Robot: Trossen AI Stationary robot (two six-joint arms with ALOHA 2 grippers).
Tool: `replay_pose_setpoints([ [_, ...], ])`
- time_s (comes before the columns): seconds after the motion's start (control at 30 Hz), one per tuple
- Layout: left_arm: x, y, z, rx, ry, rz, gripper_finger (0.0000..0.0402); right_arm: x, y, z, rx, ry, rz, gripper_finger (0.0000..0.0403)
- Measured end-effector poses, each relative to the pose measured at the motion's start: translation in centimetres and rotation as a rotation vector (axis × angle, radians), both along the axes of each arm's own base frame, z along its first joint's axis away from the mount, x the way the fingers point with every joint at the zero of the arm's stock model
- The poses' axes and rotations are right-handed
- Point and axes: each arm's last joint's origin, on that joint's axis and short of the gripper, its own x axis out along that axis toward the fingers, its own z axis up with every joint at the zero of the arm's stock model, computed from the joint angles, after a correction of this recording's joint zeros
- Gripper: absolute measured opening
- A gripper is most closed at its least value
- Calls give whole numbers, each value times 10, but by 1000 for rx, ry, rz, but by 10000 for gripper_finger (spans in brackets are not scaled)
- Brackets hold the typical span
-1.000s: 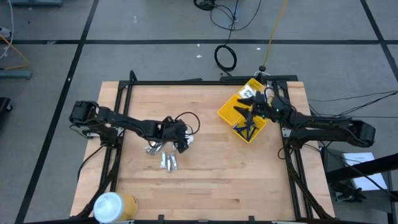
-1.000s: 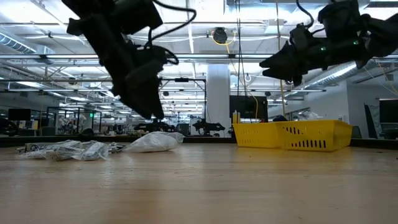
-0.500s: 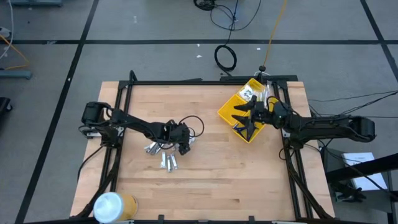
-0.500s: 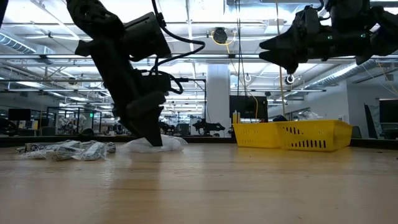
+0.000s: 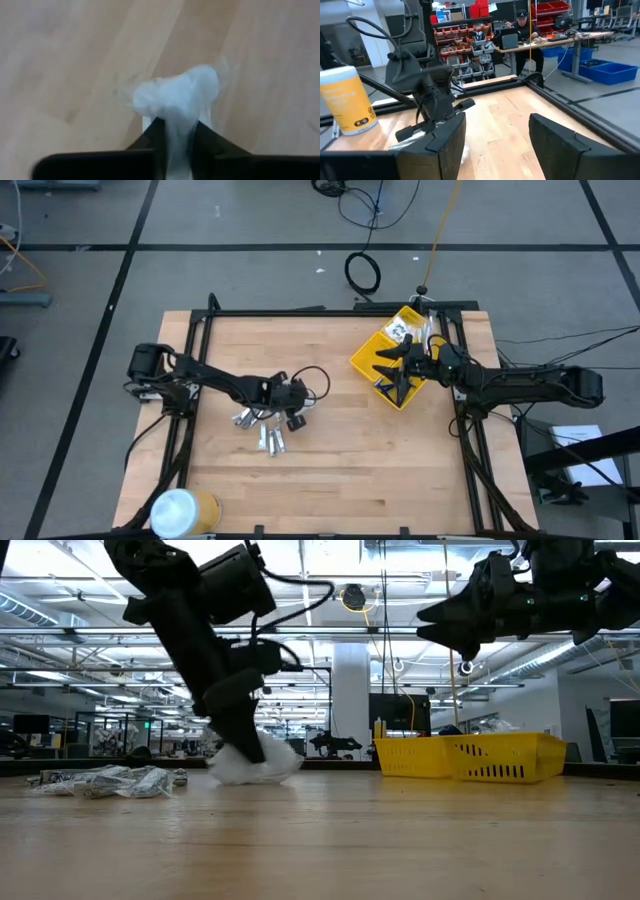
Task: Pick & Place Travel size toiletries
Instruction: Put the cotton pack into the top left yellow bin
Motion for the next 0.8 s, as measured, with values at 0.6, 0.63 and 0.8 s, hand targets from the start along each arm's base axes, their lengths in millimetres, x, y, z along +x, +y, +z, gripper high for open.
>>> replay_pose_setpoints([
  [0.6, 54, -2, 102, 253, -509, -136, 41, 29, 43, -30, 39, 121, 32, 208],
  [0.63, 55, -1, 104, 229, -519, -110, 41, 30, 43, -32, 31, 135, 11, 208],
  [0.8, 53, 11, 100, -15, -500, 56, 40, 33, 45, -41, -45, 196, 6, 208],
])
